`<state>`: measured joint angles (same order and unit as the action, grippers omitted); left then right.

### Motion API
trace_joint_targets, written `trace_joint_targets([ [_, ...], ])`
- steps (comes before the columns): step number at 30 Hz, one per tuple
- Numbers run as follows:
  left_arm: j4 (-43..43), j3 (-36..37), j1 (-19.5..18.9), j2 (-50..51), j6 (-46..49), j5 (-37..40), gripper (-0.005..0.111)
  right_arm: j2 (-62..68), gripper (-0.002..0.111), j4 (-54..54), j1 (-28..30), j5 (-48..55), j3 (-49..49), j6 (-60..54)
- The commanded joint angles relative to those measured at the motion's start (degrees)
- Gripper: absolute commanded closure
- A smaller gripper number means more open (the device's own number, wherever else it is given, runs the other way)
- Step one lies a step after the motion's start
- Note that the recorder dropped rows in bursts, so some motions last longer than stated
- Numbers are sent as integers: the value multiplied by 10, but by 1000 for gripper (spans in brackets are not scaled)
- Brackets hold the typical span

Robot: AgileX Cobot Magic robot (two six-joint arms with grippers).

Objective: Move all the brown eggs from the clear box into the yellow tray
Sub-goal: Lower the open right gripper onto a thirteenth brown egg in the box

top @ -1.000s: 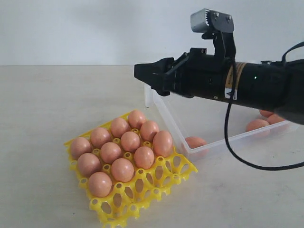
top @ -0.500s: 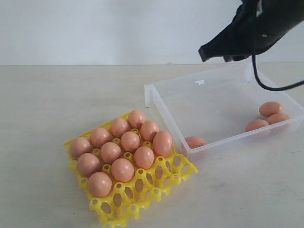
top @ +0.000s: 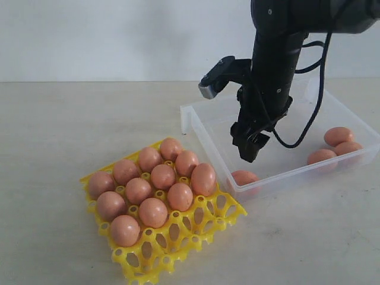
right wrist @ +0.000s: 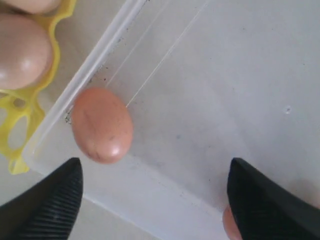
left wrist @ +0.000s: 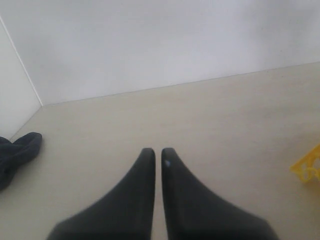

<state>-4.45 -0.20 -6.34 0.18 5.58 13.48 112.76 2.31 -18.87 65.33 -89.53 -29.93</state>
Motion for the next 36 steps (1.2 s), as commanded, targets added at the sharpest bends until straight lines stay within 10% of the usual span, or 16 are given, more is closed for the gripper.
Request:
trace_joint_targets([
  [1,1,2,3,-2,-2,-2,103,15,40,-5,-1,-23,0,-15],
  [36,1,2,3,-2,-2,-2,103,51,41,-93,-1,-21,2,-158],
])
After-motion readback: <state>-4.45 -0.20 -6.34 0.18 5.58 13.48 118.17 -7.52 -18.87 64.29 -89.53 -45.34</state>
